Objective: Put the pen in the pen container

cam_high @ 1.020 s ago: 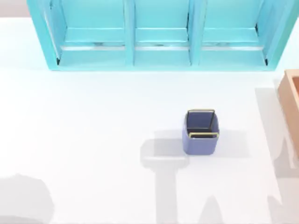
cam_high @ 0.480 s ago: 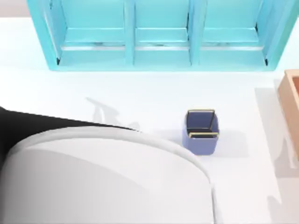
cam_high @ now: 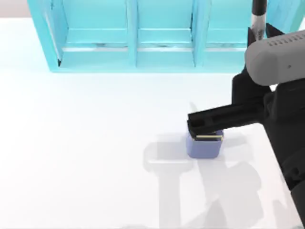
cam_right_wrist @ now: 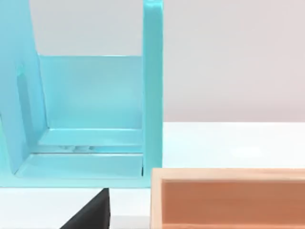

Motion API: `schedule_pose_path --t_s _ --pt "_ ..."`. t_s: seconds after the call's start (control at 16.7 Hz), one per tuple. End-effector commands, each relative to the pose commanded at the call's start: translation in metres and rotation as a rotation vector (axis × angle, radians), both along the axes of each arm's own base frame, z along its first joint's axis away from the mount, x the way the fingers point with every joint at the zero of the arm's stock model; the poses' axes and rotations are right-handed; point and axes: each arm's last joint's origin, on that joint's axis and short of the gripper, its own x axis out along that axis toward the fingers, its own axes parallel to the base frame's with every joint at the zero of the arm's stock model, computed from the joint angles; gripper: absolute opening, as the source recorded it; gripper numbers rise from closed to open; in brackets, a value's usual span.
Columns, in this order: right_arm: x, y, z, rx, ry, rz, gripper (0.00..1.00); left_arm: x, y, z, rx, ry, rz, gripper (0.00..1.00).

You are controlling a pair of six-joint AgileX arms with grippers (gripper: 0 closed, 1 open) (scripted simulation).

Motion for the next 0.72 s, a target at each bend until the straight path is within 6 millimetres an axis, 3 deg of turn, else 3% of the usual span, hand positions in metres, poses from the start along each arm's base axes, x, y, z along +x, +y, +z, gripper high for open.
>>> schedule_pose_path --t_s 0.18,0.36,0.54,0.72 --pt "0.0 0.0 0.0 0.0 0.0 0.0 1.0 0.043 -0.036 -0.069 0.103 0.008 0.088 0.0" --pt "0.0 0.0 0.0 0.0 0.0 0.0 1.0 0.089 -0.046 -0.128 0.17 0.021 0.177 0.0" --pt "0.0 0.0 0.0 0.0 0.0 0.0 1.0 0.116 -0.043 -0.154 0.183 0.026 0.232 0.0" --pt "0.0 0.0 0.0 0.0 0.0 0.0 1.0 0.117 -0.043 -0.154 0.183 0.027 0.233 0.0"
